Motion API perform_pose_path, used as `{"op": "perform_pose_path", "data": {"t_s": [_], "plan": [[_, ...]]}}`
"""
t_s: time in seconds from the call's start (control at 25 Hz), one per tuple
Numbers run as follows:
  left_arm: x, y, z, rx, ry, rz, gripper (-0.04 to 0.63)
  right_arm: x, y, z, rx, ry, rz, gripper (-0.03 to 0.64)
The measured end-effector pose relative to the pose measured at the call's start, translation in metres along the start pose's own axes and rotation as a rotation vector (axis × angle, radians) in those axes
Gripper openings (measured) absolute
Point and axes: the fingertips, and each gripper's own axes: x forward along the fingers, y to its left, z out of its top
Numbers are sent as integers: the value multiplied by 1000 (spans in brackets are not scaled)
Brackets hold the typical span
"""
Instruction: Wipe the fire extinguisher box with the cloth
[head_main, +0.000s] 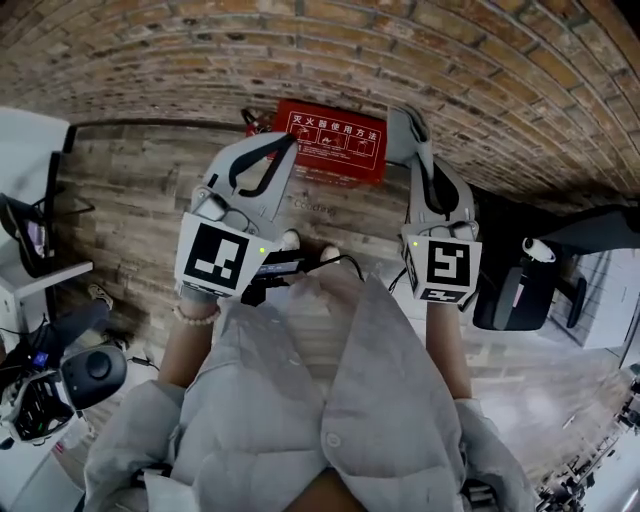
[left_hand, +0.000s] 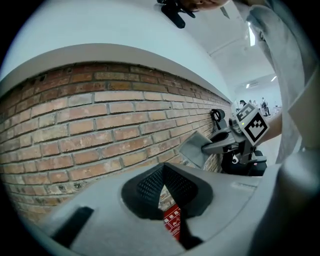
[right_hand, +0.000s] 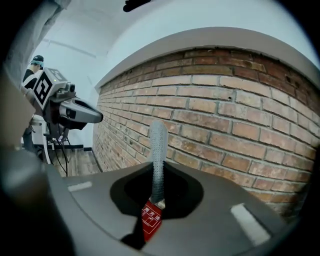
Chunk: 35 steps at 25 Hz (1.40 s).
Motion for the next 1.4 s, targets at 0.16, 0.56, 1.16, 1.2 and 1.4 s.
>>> {"op": "perform_pose_path", "data": {"t_s": [0.16,0.56,1.16,1.2,1.4], "plan": [[0,7,2,-22,-7,18,-2,-2,1,9,18,-18,-5,20],[1,17,2,-3,-24,12,-2,4,10,19,17,-31,10,20],[-1,19,-1,6,-22,13,-2,10,21,25,-1,-37,31,20],[-1,19,-1,7,-21,14,-2,10,21,25,-1,-38,31,20],[-1,19,-1,10,-23,17,-2,11,24,26,-7,-37,39,20]]}}
